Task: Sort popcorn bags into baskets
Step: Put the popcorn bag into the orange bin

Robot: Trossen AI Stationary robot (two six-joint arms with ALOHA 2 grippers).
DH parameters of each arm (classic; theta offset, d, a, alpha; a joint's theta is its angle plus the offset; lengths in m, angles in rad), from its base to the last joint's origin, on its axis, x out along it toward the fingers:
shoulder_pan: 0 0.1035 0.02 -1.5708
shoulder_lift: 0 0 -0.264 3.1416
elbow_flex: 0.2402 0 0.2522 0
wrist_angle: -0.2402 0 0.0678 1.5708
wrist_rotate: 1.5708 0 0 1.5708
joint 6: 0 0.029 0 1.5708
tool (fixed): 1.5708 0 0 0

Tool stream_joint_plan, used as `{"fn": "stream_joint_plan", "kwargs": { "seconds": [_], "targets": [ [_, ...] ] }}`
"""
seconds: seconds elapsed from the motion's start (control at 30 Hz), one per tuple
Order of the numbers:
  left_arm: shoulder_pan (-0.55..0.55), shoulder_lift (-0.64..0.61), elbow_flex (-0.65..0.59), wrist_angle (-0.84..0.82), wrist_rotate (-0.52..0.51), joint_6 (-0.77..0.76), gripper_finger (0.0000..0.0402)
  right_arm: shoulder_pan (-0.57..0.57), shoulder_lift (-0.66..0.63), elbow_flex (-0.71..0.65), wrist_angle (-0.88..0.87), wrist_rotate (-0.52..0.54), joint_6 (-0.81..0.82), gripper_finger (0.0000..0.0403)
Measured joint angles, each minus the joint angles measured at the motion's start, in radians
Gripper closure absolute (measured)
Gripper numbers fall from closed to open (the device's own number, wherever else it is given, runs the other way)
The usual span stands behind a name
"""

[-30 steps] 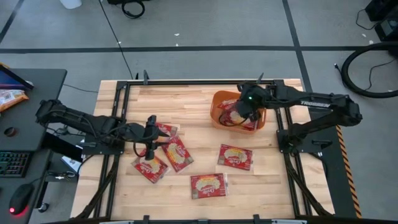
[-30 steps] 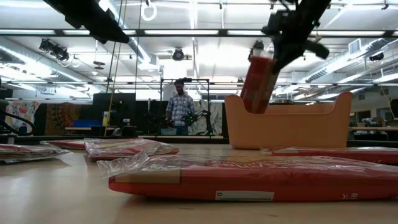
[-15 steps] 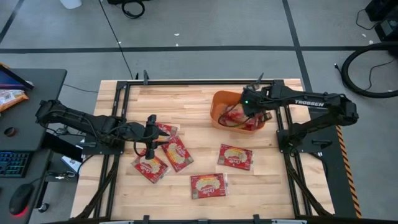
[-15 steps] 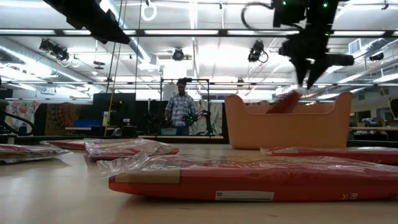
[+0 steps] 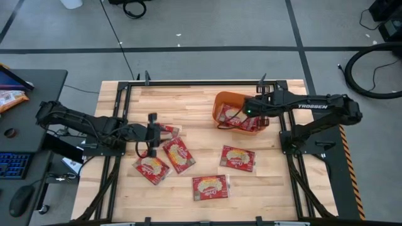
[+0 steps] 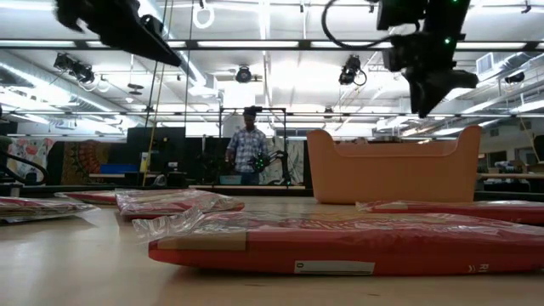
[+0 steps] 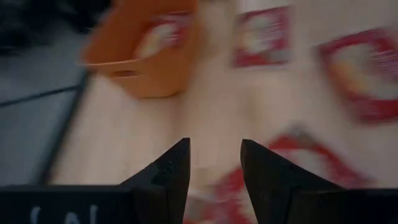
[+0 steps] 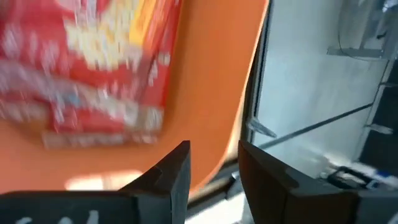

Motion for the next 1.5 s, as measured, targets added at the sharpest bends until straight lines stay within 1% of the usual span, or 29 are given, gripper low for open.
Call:
{"fn": "stream_joint_plan", "kwargs": {
  "seconds": [0.1, 0.17, 0.23, 0.3, 0.37, 0.43, 0.53, 0.6, 0.67, 0.77, 0.87, 1.0, 1.1, 1.3, 1.43, 1.5],
  "targets": [
    [0.036, 0.000, 0.000, -0.016, -0.135, 0.013, 0.0256, 0.034, 0.000, 0.028, 0.015, 0.002, 0.116, 0.0266],
    [0.074, 0.000, 0.000, -0.047, -0.149, 0.008, 0.0256, 0.053, 0.000, 0.063, 0.015, 0.007, 0.213, 0.0266],
    [0.120, 0.002, 0.000, -0.093, -0.094, 0.005, 0.0256, 0.072, 0.000, 0.105, 0.015, 0.001, 0.302, 0.0268],
    [0.170, 0.023, 0.000, -0.131, -0.005, 0.002, 0.0256, 0.088, 0.000, 0.143, 0.030, -0.033, 0.374, 0.0270],
    [0.205, 0.049, -0.001, -0.181, 0.079, 0.009, 0.0256, 0.108, -0.001, 0.160, 0.087, -0.082, 0.419, 0.0270],
    [0.224, 0.091, -0.001, -0.193, 0.138, 0.040, 0.0256, 0.132, -0.004, 0.156, 0.151, -0.113, 0.447, 0.0270],
    [0.225, 0.158, -0.002, -0.223, 0.151, 0.143, 0.0255, 0.171, -0.004, 0.133, 0.251, -0.111, 0.507, 0.0270],
    [0.213, 0.199, -0.001, -0.225, 0.151, 0.174, 0.0249, 0.197, -0.004, 0.119, 0.295, -0.110, 0.519, 0.0270],
    [0.197, 0.235, -0.001, -0.214, 0.151, 0.194, 0.0237, 0.223, -0.004, 0.105, 0.344, -0.109, 0.521, 0.0270],
    [0.168, 0.285, 0.000, -0.214, 0.155, 0.228, 0.0208, 0.252, -0.005, 0.080, 0.393, -0.109, 0.526, 0.0270],
    [0.141, 0.335, 0.000, -0.230, 0.185, 0.274, 0.0182, 0.269, -0.004, 0.048, 0.429, -0.109, 0.529, 0.0270],
    [0.096, 0.405, 0.000, -0.242, 0.193, 0.333, 0.0172, 0.277, -0.005, 0.003, 0.475, -0.112, 0.530, 0.0270],
    [0.046, 0.455, 0.000, -0.238, 0.161, 0.350, 0.0177, 0.277, -0.004, -0.019, 0.480, -0.125, 0.547, 0.0270],
    [-0.056, 0.538, 0.000, -0.228, -0.015, 0.376, 0.0199, 0.277, -0.004, -0.034, 0.491, -0.139, 0.555, 0.0270],
    [-0.102, 0.583, 0.000, -0.223, -0.070, 0.348, 0.0207, 0.277, -0.004, -0.037, 0.494, -0.140, 0.564, 0.0270],
    [-0.126, 0.604, 0.000, -0.212, -0.123, 0.325, 0.0211, 0.280, -0.004, -0.037, 0.494, -0.140, 0.584, 0.0270]
  ]
}}
